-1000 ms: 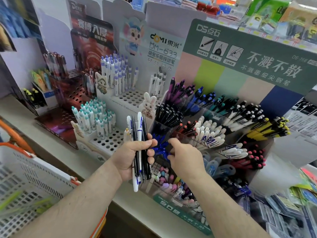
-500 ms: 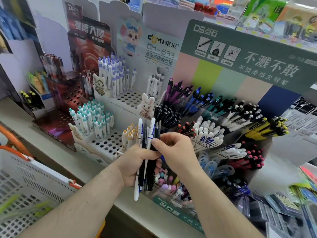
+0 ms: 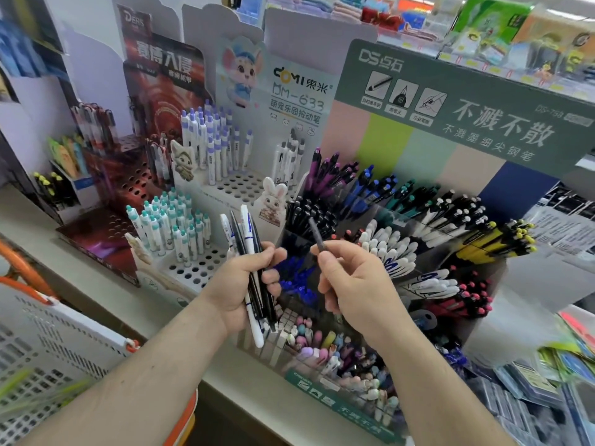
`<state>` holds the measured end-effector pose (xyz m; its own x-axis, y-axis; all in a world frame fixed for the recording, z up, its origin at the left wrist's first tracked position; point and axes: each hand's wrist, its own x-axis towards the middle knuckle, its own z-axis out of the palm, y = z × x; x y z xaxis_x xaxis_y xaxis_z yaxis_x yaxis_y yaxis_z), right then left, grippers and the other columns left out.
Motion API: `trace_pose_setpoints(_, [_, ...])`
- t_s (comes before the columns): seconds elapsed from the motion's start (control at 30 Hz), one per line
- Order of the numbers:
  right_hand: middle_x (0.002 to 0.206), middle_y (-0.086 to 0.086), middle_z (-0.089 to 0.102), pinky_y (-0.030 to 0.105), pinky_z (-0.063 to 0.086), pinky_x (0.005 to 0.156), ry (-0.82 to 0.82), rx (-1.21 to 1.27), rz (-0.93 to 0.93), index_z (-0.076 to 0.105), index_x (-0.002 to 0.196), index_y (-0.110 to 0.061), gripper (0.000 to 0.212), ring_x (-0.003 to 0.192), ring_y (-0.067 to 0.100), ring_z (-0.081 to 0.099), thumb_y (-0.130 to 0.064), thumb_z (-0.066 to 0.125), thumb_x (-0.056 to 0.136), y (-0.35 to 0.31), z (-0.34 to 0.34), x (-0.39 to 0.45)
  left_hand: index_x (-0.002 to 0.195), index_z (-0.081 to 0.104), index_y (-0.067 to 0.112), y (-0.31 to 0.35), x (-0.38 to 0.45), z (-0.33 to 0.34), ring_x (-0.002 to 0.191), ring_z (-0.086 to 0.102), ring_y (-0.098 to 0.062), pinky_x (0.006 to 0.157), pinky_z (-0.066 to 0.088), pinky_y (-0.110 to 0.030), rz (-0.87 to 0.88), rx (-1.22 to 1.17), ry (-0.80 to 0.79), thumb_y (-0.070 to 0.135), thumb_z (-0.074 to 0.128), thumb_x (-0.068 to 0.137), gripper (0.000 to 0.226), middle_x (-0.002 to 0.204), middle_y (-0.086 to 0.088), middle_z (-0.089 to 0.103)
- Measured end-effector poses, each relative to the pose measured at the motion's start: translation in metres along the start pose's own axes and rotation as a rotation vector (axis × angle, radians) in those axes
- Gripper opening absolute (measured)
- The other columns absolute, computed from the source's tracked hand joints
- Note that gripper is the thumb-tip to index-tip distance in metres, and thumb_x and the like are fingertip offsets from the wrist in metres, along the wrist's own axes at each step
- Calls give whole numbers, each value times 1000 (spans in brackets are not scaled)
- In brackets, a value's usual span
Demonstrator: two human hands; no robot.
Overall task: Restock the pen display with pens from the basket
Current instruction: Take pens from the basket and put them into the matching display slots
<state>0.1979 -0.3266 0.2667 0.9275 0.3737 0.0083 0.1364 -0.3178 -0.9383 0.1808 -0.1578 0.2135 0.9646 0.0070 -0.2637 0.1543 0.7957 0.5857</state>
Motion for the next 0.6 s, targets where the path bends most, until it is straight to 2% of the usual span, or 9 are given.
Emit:
trace_pose_setpoints(0.1, [61, -7, 56, 20, 39, 49, -84, -252, -64, 69, 98, -36, 15, 49, 4, 45, -24, 60, 98, 0, -1, -4, 88, 56, 16, 4, 0, 8, 43, 47, -5, 41, 40, -17, 7, -55, -69, 13, 56, 76, 12, 81, -1, 71])
trace_pose_setpoints(0.2, [52, -15, 50, 17, 35, 48, -85, -404, -109, 74, 99, -36, 16, 47, 3, 42, -25, 63, 96, 1, 2, -6, 87, 56, 15, 4, -2, 11, 44, 52, -6, 40, 42, -16, -13, -52, -79, 11, 58, 75, 13, 76, 0, 68])
trace_pose_setpoints(0.23, [51, -16, 51, 16, 35, 48, -79, -408, -112, 75, 100, -36, 17, 47, 3, 43, -25, 64, 96, 0, 2, -6, 87, 57, 15, 4, -3, 11, 45, 54, -6, 39, 42, -16, -34, -73, -97, 10, 64, 73, 17, 74, 0, 67])
trace_pose_setpoints(0.33, [56, -15, 55, 15, 36, 49, -88, -398, -119, 75, 103, -38, 19, 48, 2, 45, -25, 64, 96, -4, 0, -6, 80, 66, 11, 4, -5, 6, 51, 60, -9, 40, 44, -17, -101, -189, -206, 2, 94, 41, 48, 78, 1, 65])
trace_pose_setpoints(0.43, [58, -9, 59, 15, 36, 48, -106, -432, -97, 74, 93, -32, 14, 45, 2, 43, -30, 60, 97, -7, -12, -6, 78, 66, 11, 7, -3, 0, 53, 60, -9, 41, 45, -17, -73, -219, -223, 0, 96, 32, 56, 78, 3, 63])
trace_pose_setpoints(0.53, [57, -6, 59, 21, 43, 52, 15, -325, -19, 72, 83, -25, 18, 48, 6, 47, -27, 61, 97, -8, -31, -4, 79, 64, 14, 17, -2, -4, 55, 61, -8, 43, 46, -16, -41, -244, -223, 0, 95, 35, 56, 76, 4, 63])
trace_pose_setpoints(0.6, [61, -1, 60, 26, 46, 54, 177, 7, 52, 70, 86, -16, 9, 51, 11, 51, -14, 66, 94, -8, -36, 0, 78, 64, 13, 22, -4, -2, 55, 62, -11, 42, 46, -17, -25, -122, -187, -1, 94, 36, 53, 75, 0, 65])
